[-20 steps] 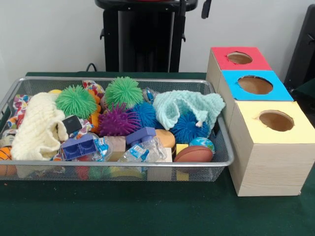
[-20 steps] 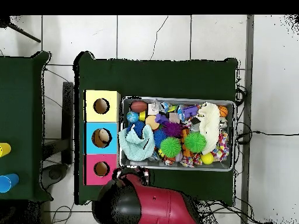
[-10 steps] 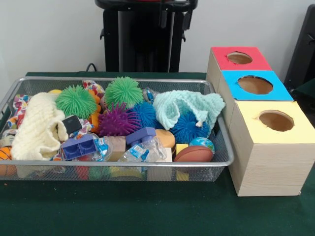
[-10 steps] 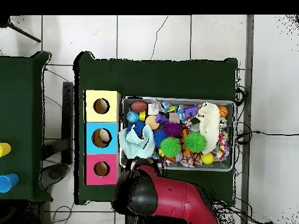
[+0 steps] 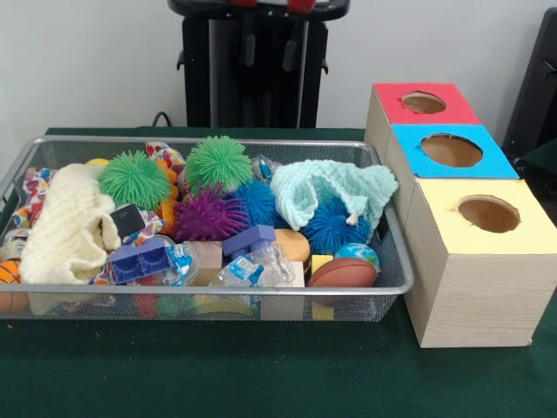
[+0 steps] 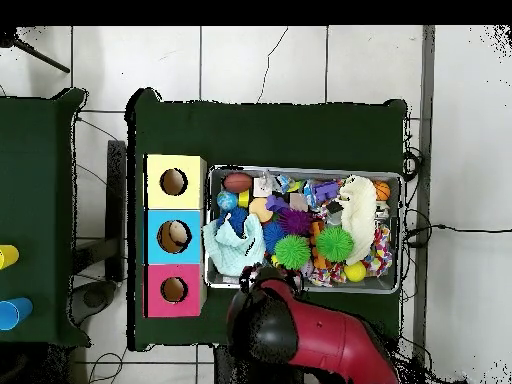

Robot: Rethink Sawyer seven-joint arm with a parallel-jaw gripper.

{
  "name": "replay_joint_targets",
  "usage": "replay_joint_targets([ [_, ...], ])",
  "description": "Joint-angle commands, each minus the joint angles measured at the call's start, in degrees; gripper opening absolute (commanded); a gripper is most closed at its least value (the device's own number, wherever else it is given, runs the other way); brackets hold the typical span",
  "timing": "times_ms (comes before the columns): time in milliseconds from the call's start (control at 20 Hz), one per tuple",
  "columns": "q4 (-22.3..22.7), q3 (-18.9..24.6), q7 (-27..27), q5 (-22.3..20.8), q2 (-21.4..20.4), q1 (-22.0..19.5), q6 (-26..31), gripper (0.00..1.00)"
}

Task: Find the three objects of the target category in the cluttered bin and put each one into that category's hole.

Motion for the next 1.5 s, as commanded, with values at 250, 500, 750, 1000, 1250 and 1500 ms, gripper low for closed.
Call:
replay_joint_targets([
  [250,-0.56,4.13,3.61,-4.68,6.12,-6.74,-7.48,1.0],
  [500,0.25,3.22,3.56,-6.82,6.85,-9.01,-9.13,1.0],
  [750,0.88,4.11,2.77,-9.01,7.97,-12.09,-10.16,1.0],
  [1000,0.47,4.19,3.69,-11.17,10.27,-13.58,-12.64,1.0],
  [1250,-1.35,4.44,4.54,-13.27,13.39,-14.48,-15.43,1.0],
  [1500,-3.14,5.12,5.0,-15.12,18.71,-15.69,-19.59,1.0],
])
